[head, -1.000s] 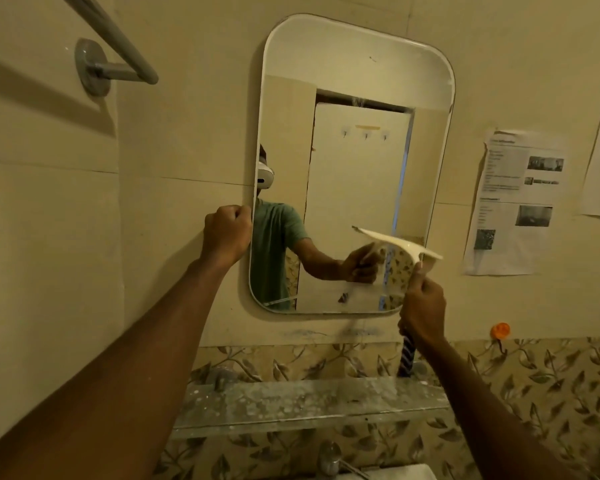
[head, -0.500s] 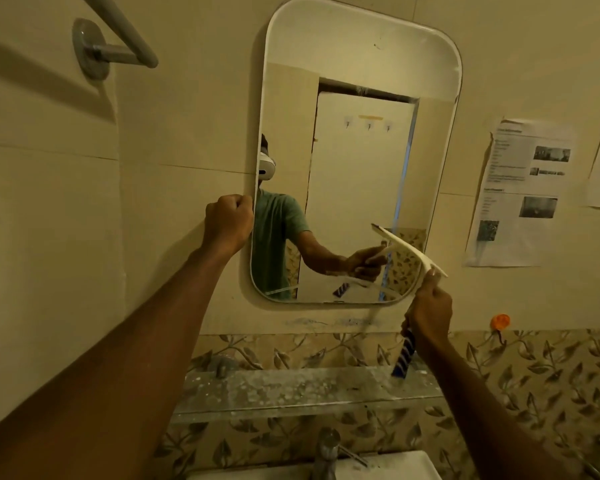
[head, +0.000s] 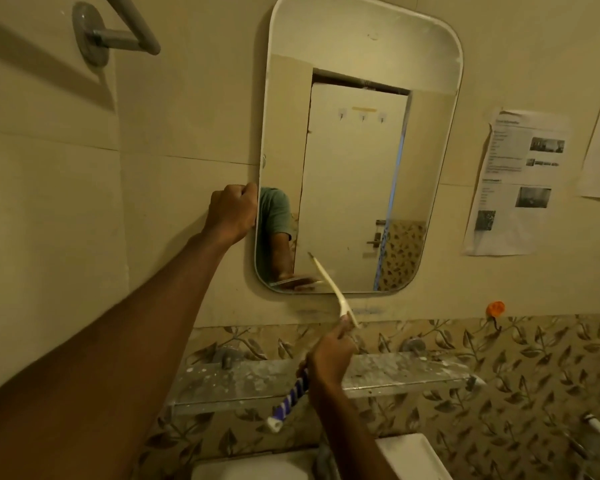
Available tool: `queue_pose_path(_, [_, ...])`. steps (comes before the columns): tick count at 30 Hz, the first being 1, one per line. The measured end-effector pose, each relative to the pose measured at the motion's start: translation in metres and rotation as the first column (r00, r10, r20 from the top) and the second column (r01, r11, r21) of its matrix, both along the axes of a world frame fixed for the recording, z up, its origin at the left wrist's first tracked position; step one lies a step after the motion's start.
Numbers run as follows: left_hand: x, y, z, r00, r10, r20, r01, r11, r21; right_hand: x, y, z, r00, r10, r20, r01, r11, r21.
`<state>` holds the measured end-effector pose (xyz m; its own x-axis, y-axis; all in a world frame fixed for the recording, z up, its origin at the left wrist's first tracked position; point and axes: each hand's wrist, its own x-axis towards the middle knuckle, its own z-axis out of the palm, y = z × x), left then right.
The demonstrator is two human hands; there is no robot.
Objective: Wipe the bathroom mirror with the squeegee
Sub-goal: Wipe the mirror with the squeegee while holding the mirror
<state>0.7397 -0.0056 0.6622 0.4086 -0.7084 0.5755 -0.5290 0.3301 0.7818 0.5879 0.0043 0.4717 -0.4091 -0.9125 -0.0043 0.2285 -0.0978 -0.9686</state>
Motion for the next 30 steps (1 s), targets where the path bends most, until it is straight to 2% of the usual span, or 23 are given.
queue_pose_path(5, [0.000,0.003,0.004,0.997,-0.034,-0.065,0.036,0.999,0.021,0.044,0.021,-0.029,0.980,0.084,-0.178,-0.085,0.996,0.004])
queue_pose_path(8, [0.000,0.003,0.004,0.994,-0.042,-0.100,0.044,0.999,0.016,0.046,0.018,-0.033,0.961,0.131,-0.244,-0.128,0.991,0.027])
queue_pose_path(11, [-0.001,0.004,0.005,0.994,-0.045,-0.102,0.047,0.999,0.016,0.038,0.026,-0.027,0.940,0.135,-0.313,-0.147,0.989,-0.015])
queue_pose_path(14, [0.001,0.004,0.005,0.995,-0.044,-0.092,0.047,0.999,0.026,0.024,0.028,-0.015,0.965,0.074,-0.253,-0.091,0.994,-0.054])
queue_pose_path(17, [0.001,0.003,0.005,0.995,-0.050,-0.084,0.053,0.998,0.033,-0.004,0.016,0.010,0.992,-0.053,-0.115,0.043,0.995,-0.091])
queue_pose_path(20, [0.000,0.003,0.005,0.996,-0.041,-0.084,0.043,0.999,0.021,-0.025,0.000,0.033,0.997,-0.072,0.001,0.072,0.996,-0.043])
queue_pose_path(30, [0.000,0.004,0.005,0.999,-0.027,-0.043,0.028,0.999,0.025,0.015,0.011,0.021,0.998,-0.026,-0.051,0.024,0.998,-0.057])
